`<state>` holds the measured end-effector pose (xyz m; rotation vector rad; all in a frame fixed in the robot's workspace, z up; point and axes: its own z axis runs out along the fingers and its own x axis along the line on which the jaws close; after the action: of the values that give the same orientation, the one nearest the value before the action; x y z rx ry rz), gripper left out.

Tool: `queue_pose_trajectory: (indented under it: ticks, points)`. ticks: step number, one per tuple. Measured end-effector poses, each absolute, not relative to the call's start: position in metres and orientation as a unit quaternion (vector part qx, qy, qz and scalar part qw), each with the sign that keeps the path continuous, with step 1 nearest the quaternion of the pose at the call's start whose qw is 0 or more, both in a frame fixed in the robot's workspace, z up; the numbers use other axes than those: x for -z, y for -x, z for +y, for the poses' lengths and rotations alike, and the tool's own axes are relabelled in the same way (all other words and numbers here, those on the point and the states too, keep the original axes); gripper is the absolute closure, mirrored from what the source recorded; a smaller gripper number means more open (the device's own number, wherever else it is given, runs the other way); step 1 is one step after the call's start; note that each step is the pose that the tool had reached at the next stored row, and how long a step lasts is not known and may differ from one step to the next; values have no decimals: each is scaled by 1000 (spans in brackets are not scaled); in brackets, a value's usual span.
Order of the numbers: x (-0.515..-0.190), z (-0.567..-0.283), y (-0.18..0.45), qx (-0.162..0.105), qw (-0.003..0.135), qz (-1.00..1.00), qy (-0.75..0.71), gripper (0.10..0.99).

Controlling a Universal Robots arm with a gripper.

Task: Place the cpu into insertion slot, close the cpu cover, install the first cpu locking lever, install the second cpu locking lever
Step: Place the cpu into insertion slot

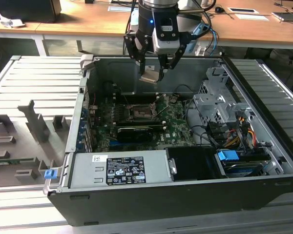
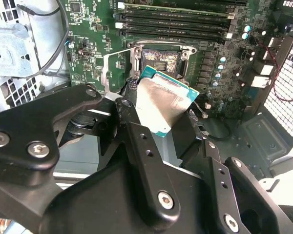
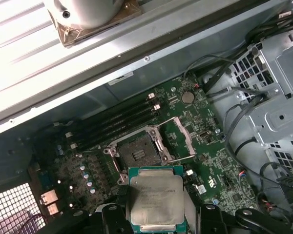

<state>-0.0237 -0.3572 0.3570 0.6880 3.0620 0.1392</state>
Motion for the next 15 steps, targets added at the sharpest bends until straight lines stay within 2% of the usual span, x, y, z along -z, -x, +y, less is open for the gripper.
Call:
queue_pose_trajectory:
  ticks: [15]
  points:
    - [-354, -357, 24, -44, 1, 972, -230, 557]
